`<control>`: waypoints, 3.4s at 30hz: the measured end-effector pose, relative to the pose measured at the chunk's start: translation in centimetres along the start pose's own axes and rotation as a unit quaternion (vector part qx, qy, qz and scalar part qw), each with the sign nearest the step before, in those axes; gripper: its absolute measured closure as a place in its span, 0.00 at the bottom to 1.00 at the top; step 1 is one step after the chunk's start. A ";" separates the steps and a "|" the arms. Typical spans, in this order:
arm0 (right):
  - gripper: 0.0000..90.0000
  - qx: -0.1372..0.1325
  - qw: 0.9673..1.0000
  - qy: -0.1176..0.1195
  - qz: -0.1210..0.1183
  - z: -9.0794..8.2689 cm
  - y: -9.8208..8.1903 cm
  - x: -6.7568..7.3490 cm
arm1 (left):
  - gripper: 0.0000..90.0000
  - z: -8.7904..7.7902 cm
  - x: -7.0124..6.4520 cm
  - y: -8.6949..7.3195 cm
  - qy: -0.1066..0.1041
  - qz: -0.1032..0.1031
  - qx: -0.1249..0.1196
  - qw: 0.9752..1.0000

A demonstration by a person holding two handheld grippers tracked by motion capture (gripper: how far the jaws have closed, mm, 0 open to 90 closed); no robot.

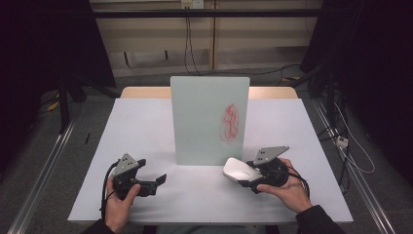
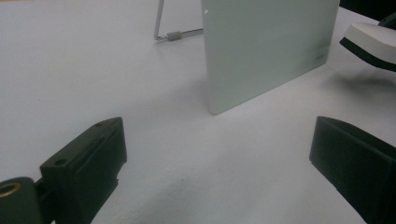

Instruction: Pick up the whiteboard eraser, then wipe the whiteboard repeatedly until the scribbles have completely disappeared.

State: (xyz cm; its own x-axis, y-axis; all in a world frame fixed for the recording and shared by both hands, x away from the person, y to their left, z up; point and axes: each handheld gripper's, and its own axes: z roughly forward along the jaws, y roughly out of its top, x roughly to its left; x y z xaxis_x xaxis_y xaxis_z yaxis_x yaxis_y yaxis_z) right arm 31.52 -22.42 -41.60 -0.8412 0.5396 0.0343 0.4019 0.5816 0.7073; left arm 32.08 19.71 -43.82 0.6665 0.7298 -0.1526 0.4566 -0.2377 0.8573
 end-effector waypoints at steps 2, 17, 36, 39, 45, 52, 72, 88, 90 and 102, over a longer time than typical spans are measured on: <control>0.35 -0.006 1.000 -0.005 0.003 -0.1 0.0 0.0 | 0.04 0.0 0.0 0.0 0.001 -0.001 0.000 1.000; 0.35 -0.034 0.999 -0.031 0.012 -1.5 -0.2 0.2 | 0.04 0.0 0.2 0.0 0.001 -0.003 0.003 1.000; 0.35 -0.100 0.988 -0.112 -0.038 -2.3 0.2 1.7 | 0.04 0.0 -0.1 0.1 0.000 0.002 0.005 1.000; 0.35 -0.107 0.984 -0.135 -0.053 -2.2 0.4 1.9 | 0.04 0.0 0.0 0.0 0.002 0.000 0.006 1.000; 0.35 -0.115 0.980 -0.151 -0.058 -2.0 0.8 2.1 | 0.04 0.1 -0.1 0.1 0.000 0.001 0.007 1.000; 0.35 -0.126 0.974 -0.176 -0.066 -2.4 1.5 2.0 | 0.04 0.1 0.1 0.0 -0.005 -0.005 0.006 1.000; 0.35 -0.155 0.951 -0.245 -0.109 -1.4 5.3 1.0 | 0.04 0.1 0.1 0.1 -0.008 -0.003 0.007 1.000; 0.35 -0.186 0.938 -0.265 -0.121 -2.2 8.6 -0.3 | 0.04 0.0 0.3 0.0 -0.011 -0.014 0.004 1.000; 0.35 -0.185 0.937 -0.269 -0.124 -2.2 8.8 -0.5 | 0.04 0.0 0.3 0.0 -0.013 -0.014 0.004 1.000; 0.35 -0.190 0.929 -0.287 -0.133 -2.2 10.2 -1.6 | 0.04 0.0 0.3 0.0 -0.015 -0.013 0.006 1.000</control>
State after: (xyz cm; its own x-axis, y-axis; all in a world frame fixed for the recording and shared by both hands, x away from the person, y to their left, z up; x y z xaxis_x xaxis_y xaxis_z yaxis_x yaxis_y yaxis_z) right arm 36.15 -18.67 -32.94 -0.5169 0.7071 -0.4826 -0.0417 0.5423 0.8392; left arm 32.26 19.90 -43.82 0.6709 0.7168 -0.1898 0.4813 -0.2262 0.8468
